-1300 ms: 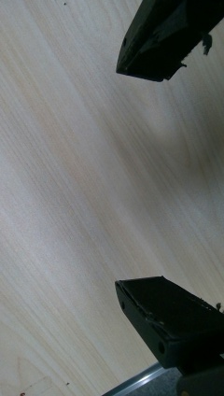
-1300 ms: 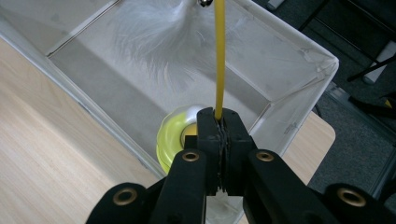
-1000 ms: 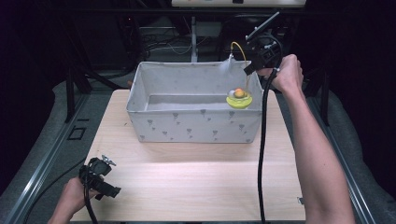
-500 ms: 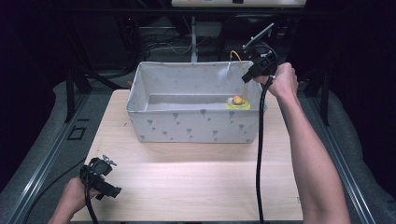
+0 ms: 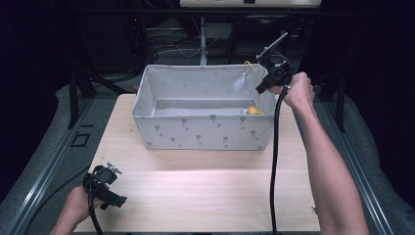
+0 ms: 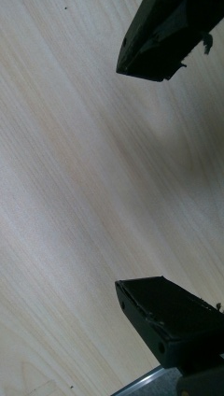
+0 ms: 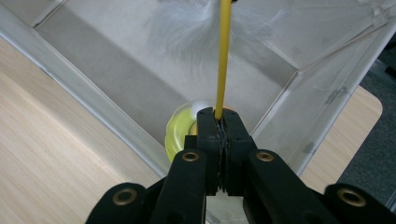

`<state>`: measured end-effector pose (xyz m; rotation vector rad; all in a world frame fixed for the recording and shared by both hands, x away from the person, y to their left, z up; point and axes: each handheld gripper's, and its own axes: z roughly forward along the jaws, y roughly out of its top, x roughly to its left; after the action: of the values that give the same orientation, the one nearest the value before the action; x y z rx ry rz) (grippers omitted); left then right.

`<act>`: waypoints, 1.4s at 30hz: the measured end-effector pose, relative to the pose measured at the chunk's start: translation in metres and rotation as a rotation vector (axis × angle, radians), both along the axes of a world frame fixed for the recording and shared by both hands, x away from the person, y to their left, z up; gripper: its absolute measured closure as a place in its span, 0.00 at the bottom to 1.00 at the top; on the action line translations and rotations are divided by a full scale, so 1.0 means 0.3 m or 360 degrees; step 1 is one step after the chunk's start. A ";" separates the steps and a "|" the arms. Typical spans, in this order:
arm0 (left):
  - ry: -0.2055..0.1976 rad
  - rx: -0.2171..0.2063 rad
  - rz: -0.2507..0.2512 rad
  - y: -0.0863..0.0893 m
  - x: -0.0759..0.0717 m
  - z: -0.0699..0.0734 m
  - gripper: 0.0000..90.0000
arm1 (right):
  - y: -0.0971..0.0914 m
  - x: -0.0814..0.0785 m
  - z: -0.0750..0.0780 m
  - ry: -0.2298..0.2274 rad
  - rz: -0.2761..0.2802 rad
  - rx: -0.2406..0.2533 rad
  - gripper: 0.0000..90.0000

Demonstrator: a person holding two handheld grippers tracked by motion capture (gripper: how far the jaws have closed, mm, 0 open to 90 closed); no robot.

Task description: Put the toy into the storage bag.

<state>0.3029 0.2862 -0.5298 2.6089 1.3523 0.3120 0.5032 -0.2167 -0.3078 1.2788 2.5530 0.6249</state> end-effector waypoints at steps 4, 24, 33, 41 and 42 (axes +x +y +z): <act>-0.0004 -0.0005 0.0005 0.002 0.000 -0.001 0.00 | -0.011 -0.004 -0.018 0.0018 -0.0020 0.0021 0.99; 0.0008 0.0007 0.0011 0.003 -0.001 -0.002 0.00 | -0.039 -0.020 -0.135 0.0126 -0.0082 -0.0005 0.99; 0.0004 0.0008 0.0009 0.003 -0.002 -0.002 0.00 | -0.044 -0.012 -0.175 0.0202 -0.0086 -0.0037 0.99; 0.0008 0.0005 0.0014 0.007 -0.004 -0.001 0.00 | -0.030 0.001 -0.202 0.0251 -0.0084 -0.0086 0.98; 0.0010 0.0005 0.0015 0.007 -0.005 -0.001 0.00 | -0.030 0.001 -0.202 0.0251 -0.0084 -0.0086 0.98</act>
<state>0.3016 0.2884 -0.5302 2.6089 1.3679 0.3079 0.5036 -0.2257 -0.3685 1.4245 2.6304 0.4586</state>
